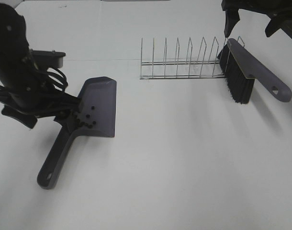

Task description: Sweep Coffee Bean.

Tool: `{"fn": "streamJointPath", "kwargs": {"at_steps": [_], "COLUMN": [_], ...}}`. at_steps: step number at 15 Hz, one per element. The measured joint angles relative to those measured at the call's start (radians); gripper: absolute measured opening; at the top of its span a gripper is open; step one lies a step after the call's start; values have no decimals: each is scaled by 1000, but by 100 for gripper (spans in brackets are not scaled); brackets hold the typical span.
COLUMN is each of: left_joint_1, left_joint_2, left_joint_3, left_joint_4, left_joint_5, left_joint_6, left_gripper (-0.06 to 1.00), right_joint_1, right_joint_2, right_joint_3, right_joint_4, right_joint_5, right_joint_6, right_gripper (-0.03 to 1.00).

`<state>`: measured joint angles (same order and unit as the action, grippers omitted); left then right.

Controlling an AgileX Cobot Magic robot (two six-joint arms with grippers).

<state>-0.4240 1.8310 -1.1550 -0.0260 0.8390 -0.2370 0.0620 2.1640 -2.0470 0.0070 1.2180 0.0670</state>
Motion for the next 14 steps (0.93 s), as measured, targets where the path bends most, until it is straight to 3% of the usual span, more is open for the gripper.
{"fn": "streamJointPath", "kwargs": {"at_steps": [4,6,9,10,14], "left_joint_1": [0,0,0,0,0], "left_joint_2": [-236,-376,-594,-759,-1069], "left_joint_3": [2,54,179,268,433], "left_joint_4": [73,78,78,78,78], "left_joint_5": [231,293,338,339,329], "left_joint_6": [-20,-27,-29,-29,-8], "left_gripper": [74,74,74,74,74], "right_joint_1": [0,0,0,0,0], "right_joint_2": [-171,-284,-462,-591,-845], "right_joint_3": [248,436,697,881,1170], "right_joint_4": [1,5,9,9,30], "right_joint_5": [1,0,1,-2,-7], "right_joint_6": [-47,-54,-55,-67,-80], "right_gripper": [83,83,83,83,83]}}
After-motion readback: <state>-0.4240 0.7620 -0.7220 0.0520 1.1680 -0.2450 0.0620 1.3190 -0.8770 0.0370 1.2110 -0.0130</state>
